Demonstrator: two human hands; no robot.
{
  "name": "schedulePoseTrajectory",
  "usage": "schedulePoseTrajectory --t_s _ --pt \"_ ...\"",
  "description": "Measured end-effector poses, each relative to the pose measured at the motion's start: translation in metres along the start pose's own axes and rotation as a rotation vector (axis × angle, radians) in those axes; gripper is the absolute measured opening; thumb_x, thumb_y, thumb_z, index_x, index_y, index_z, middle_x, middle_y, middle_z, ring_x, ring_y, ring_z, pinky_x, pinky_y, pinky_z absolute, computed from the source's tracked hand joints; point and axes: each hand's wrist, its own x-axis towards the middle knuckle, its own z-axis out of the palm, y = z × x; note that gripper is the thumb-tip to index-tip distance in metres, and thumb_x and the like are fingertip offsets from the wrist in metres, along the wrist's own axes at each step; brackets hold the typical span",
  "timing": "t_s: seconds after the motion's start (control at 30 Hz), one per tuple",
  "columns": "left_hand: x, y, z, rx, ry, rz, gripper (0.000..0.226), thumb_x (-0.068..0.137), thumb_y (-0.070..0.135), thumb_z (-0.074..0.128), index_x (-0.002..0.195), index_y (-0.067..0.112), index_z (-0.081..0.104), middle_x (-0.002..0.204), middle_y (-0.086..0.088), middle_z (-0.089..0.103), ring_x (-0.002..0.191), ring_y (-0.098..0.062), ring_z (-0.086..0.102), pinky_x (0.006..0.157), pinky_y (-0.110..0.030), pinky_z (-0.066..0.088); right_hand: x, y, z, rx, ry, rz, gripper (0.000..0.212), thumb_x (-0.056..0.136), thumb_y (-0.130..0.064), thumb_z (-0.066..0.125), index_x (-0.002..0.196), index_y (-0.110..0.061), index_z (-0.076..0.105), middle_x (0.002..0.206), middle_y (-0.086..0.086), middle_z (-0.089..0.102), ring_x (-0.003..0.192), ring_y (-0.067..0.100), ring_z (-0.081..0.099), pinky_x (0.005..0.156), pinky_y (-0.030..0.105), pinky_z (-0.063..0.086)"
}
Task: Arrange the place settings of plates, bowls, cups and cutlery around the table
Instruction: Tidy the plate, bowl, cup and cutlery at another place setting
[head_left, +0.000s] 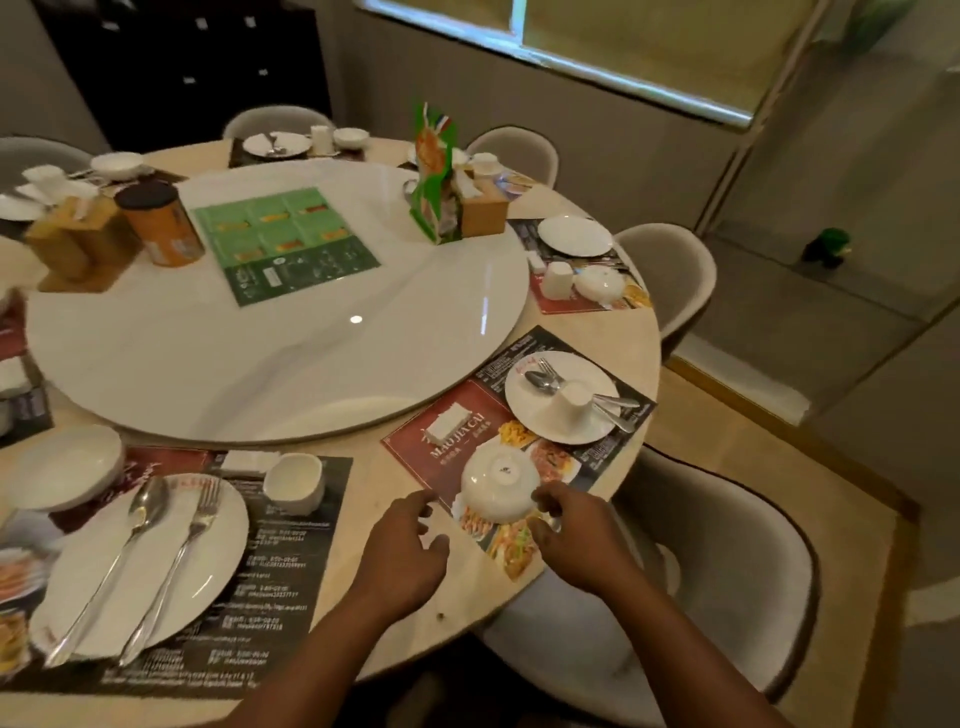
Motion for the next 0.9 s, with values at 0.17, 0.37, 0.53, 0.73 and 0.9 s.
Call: schedulePoseTrajectory --t_s 0.17,0.37,0.53,0.73,0.9 --pt "0.040 0.006 0.011 -0.055 0.072 -0.053 0.054 0.086 0.023 0.069 0.136 0.026 0.048 0.126 0.005 0.058 0.102 -0.009 0.057 0.080 -0.020 0.046 0.050 -0.009 -0.002 -0.093 -0.002 -0.140 0.031 0.089 -0.031 0.065 0.119 -0.025 0.062 0.116 -0.009 0.064 0.108 0.009 0.058 0.092 0.025 0.049" --pt "0.085 0.021 0.017 -0.113 0.168 -0.111 0.048 0.084 0.021 0.073 0.129 0.019 0.055 0.120 0.005 0.060 0.093 -0.008 0.057 0.066 -0.009 0.040 0.120 -0.033 -0.005 -0.328 0.003 -0.332 0.030 0.093 -0.027 0.059 0.122 -0.028 0.060 0.123 -0.006 0.060 0.110 0.018 0.053 0.091 0.033 0.047" --pt "0.111 0.036 0.013 -0.187 0.227 -0.145 0.031 0.084 0.016 0.071 0.110 0.025 0.057 0.093 0.012 0.055 0.071 0.010 0.045 0.059 -0.006 0.033 0.190 -0.051 0.004 -0.526 -0.069 -0.510 0.048 0.083 -0.022 0.069 0.129 -0.026 0.057 0.127 0.003 0.059 0.112 0.026 0.052 0.089 0.038 0.049" --pt "0.131 0.038 0.026 -0.221 0.278 -0.231 0.034 0.083 0.015 0.071 0.097 0.034 0.047 0.079 0.027 0.048 0.073 0.009 0.047 0.062 -0.009 0.035 0.237 -0.058 0.033 -0.731 -0.250 -0.693 0.070 0.075 -0.031 0.075 0.139 -0.026 0.047 0.125 0.010 0.058 0.118 0.031 0.050 0.098 0.041 0.039" --pt "0.140 0.038 0.041 -0.215 0.359 -0.313 0.048 0.079 0.028 0.076 0.124 0.030 0.058 0.109 0.010 0.066 0.098 -0.012 0.063 0.078 -0.022 0.047 0.247 -0.056 0.032 -0.766 -0.299 -0.770 0.053 0.079 -0.028 0.072 0.128 -0.019 0.056 0.127 0.013 0.053 0.121 0.033 0.047 0.106 0.043 0.031"
